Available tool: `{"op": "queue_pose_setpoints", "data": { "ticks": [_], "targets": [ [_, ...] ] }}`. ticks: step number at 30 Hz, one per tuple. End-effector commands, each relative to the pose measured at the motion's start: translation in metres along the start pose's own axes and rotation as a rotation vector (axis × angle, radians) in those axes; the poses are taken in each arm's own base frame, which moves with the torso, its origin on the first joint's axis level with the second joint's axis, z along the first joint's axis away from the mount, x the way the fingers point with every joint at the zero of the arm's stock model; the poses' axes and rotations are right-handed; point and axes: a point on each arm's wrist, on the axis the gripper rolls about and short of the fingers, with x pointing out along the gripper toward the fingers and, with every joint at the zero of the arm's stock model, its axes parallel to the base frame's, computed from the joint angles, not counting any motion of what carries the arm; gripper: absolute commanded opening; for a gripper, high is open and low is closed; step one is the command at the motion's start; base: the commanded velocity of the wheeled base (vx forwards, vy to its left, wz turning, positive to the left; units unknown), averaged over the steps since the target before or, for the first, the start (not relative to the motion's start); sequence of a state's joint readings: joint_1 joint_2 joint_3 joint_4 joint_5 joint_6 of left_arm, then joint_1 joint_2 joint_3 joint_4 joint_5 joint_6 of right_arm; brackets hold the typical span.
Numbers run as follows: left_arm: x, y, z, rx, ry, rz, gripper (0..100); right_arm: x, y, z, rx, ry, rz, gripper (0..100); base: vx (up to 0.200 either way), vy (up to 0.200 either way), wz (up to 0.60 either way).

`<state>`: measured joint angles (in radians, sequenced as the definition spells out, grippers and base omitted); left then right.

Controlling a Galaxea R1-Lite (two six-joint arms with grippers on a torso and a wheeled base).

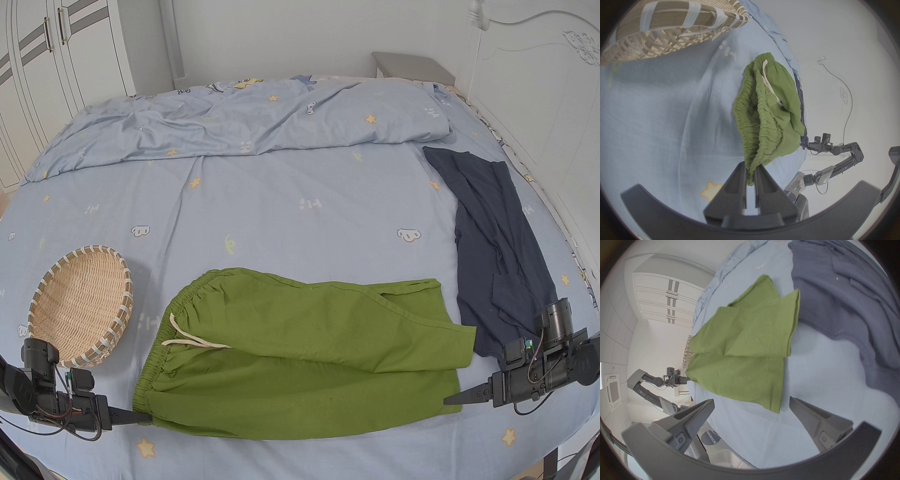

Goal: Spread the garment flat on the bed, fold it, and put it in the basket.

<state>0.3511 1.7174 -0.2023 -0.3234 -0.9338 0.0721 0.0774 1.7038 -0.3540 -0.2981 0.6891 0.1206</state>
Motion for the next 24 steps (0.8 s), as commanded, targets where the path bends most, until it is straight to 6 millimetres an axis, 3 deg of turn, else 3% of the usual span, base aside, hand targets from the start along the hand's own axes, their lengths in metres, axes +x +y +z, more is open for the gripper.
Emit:
{"op": "queue_pose_setpoints", "data": {
  "ticks": [1,18,19,24],
  "targets": [
    [0.002,0.002,0.003,-0.003,0.004,-0.001,0,0.012,-0.007,-0.004,0.035,0.06,0.001,100,0.0,0.0,0.0],
    [0.005,0.007,0.009,-0.012,0.01,-0.003,0,0.04,-0.021,0.0,0.023,0.087,0.058,100,0.0,0.0,0.0],
    [0.006,0.008,0.008,-0.013,0.012,-0.003,0,0.039,-0.021,0.001,0.023,0.082,0.068,0,0.0,0.0,0.0],
    [0.006,0.009,0.01,-0.016,0.012,-0.003,0,0.038,-0.022,0.001,0.032,0.081,0.107,0,0.0,0.0,0.0]
  ]
}}
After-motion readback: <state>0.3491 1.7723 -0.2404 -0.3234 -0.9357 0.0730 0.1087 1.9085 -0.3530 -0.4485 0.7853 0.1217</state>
